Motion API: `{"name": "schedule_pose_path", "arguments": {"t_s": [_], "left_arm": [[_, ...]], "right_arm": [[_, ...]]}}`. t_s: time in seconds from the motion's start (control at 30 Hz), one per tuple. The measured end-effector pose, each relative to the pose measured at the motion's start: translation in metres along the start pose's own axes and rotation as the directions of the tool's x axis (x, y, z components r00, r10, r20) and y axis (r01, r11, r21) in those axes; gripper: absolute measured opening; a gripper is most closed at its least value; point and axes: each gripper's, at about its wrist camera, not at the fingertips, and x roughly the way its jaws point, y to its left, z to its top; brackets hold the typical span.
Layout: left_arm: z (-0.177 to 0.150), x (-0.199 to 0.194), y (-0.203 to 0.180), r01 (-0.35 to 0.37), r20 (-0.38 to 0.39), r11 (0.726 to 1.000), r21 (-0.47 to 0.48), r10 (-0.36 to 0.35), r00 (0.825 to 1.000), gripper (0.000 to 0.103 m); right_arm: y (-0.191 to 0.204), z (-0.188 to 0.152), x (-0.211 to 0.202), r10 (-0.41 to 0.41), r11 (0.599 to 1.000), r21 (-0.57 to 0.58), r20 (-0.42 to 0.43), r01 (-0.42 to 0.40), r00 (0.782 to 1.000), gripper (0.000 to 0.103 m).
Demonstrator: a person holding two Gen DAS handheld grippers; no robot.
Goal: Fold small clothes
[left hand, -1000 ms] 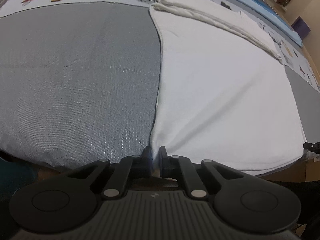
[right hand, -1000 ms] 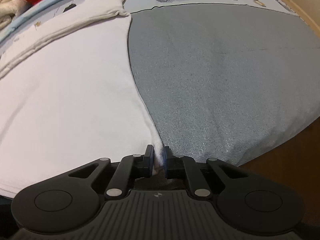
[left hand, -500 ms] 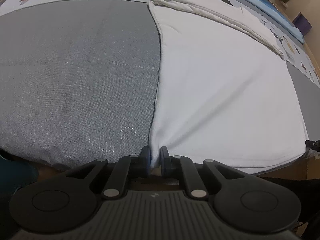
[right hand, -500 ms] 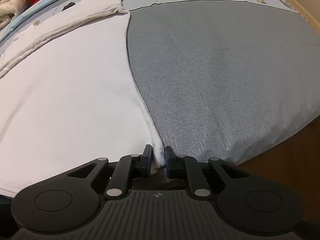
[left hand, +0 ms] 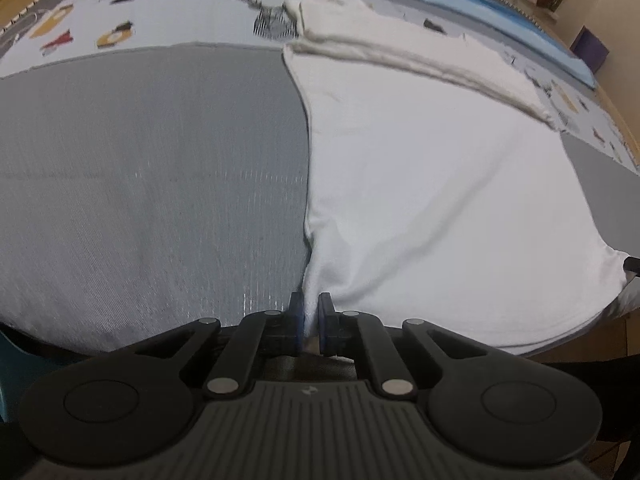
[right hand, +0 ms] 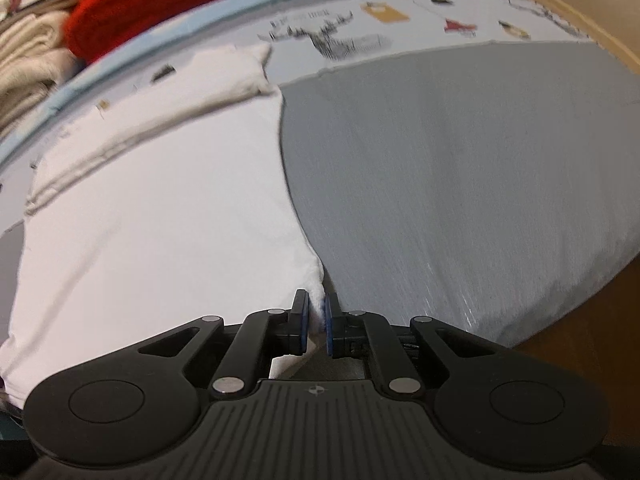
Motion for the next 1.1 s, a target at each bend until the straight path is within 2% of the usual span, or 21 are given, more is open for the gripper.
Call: {"name": "schedule_pose_path", "arguments": {"t_s": [0.13, 0.27, 0.4, 0.53, 0.63, 0.7, 0.8, 0.93, 1.0, 1.1], "left_arm": [[0.010, -0.022, 0.000, 0.039, 0.040, 0.999, 0.005, -0.039, 0.998, 0.006], [0.031, -0.057, -0.001, 0.064, 0.103, 0.997, 0.045, -0.069, 0.992, 0.006], [0.040, -0.108, -0.002, 0.092, 0.177, 0.989, 0.111, -0.111, 0.978, 0.006], [0.037, -0.168, 0.003, 0.106, 0.243, 0.981, 0.163, -0.144, 0.959, 0.006], [0.030, -0.205, 0.013, 0.140, 0.285, 0.977, 0.160, -0.182, 0.941, 0.006], [0.028, -0.216, 0.021, 0.176, 0.301, 0.975, 0.138, -0.210, 0.930, 0.006], [0.036, -0.206, 0.027, 0.205, 0.293, 0.972, 0.111, -0.229, 0.928, 0.006], [0.069, -0.152, 0.031, 0.167, 0.251, 0.983, 0.083, -0.182, 0.951, 0.006], [0.090, -0.118, 0.029, 0.130, 0.247, 0.989, 0.075, -0.145, 0.958, 0.006], [0.120, -0.063, 0.033, 0.115, 0.226, 0.992, 0.048, -0.123, 0.966, 0.006]], "right_arm": [[-0.002, 0.013, -0.028, 0.052, 0.998, 0.039, 0.068, -0.055, 0.996, 0.007], [0.003, 0.030, -0.068, 0.110, 0.991, 0.052, 0.167, -0.120, 0.980, 0.006], [0.006, 0.038, -0.111, 0.185, 0.982, -0.001, 0.244, -0.191, 0.952, 0.006], [-0.004, 0.029, -0.161, 0.262, 0.965, -0.055, 0.303, -0.258, 0.916, 0.006], [-0.019, 0.021, -0.192, 0.319, 0.946, -0.058, 0.324, -0.318, 0.891, 0.006], [-0.026, 0.020, -0.203, 0.338, 0.939, -0.056, 0.337, -0.339, 0.879, 0.006], [-0.027, 0.030, -0.192, 0.345, 0.934, -0.029, 0.327, -0.356, 0.880, 0.006], [-0.014, 0.062, -0.137, 0.301, 0.950, -0.003, 0.287, -0.314, 0.909, 0.006], [-0.001, 0.079, -0.107, 0.258, 0.966, -0.049, 0.281, -0.254, 0.924, 0.006], [0.023, 0.105, -0.053, 0.233, 0.968, -0.154, 0.271, -0.197, 0.934, 0.006]]}}
